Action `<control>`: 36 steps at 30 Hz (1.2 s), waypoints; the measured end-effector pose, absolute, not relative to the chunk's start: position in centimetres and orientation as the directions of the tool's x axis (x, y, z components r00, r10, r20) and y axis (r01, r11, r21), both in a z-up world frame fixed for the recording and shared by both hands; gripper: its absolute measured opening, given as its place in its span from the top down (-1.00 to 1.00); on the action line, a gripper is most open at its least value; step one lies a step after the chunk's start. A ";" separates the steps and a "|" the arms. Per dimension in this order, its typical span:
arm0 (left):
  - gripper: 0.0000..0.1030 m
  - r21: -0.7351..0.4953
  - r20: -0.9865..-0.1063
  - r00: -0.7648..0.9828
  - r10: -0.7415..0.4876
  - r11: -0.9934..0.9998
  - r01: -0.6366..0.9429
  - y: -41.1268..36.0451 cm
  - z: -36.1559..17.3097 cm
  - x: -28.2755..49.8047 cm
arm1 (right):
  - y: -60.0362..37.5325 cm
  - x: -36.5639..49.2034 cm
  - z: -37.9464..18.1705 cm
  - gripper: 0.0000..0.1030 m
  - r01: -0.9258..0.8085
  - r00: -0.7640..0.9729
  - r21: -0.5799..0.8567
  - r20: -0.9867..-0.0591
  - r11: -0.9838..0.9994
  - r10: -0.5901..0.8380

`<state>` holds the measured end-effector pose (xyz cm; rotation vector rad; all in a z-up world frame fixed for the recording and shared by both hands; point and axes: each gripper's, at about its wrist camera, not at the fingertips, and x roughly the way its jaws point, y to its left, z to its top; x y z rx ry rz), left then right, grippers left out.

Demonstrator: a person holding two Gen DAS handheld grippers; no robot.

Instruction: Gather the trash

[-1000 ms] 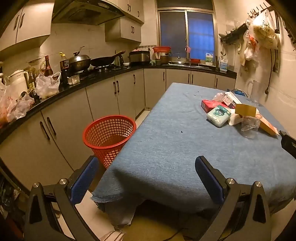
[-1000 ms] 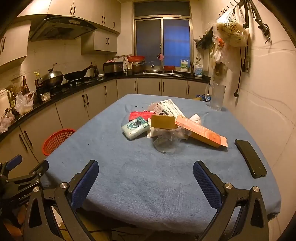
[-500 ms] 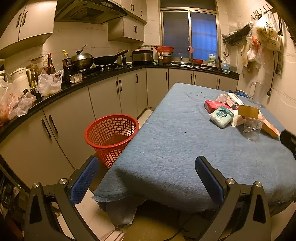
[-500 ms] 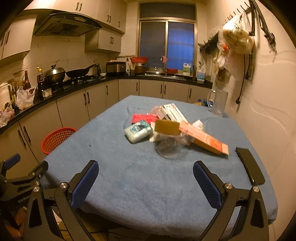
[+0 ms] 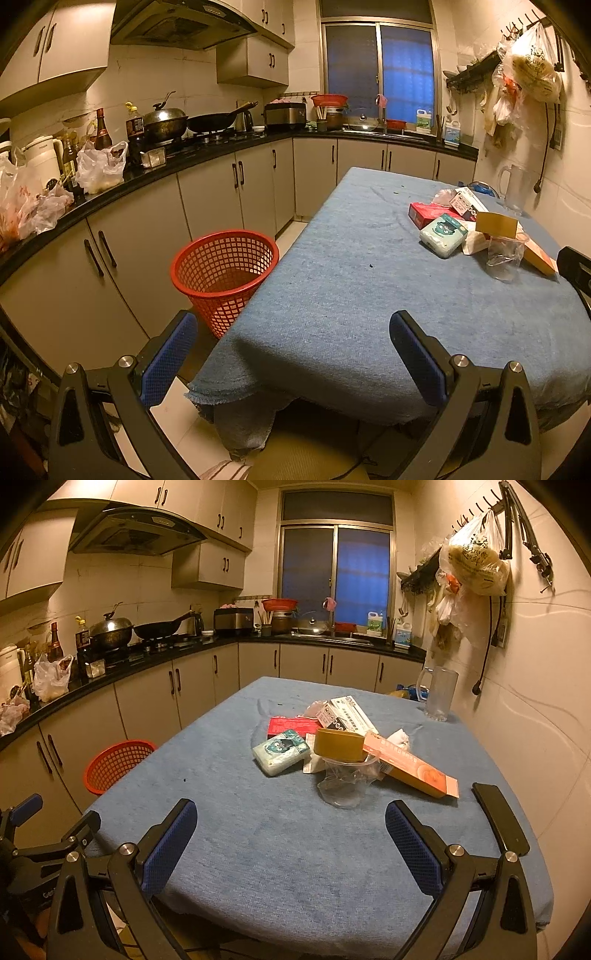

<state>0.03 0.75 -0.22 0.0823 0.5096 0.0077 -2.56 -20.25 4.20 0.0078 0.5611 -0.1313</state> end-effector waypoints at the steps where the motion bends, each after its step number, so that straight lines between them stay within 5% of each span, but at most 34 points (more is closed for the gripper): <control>1: -1.00 0.080 -0.487 0.873 0.026 0.997 0.015 0.9 -0.2 0.0 | -20.2 -2.5 4.2 -1.00 0.127 0.837 -0.030 -0.533 0.992 -0.123; 16: -1.00 0.059 -0.589 0.808 0.006 0.998 0.035 0.4 0.4 -0.3 | -20.9 -2.5 3.8 -1.00 0.136 0.825 -0.015 -0.552 0.991 -0.122; 36: -1.00 0.062 -0.550 0.833 -0.065 0.991 0.119 -0.7 0.6 0.1 | -21.9 -2.4 3.3 -1.00 0.147 0.818 0.005 -0.563 0.989 -0.119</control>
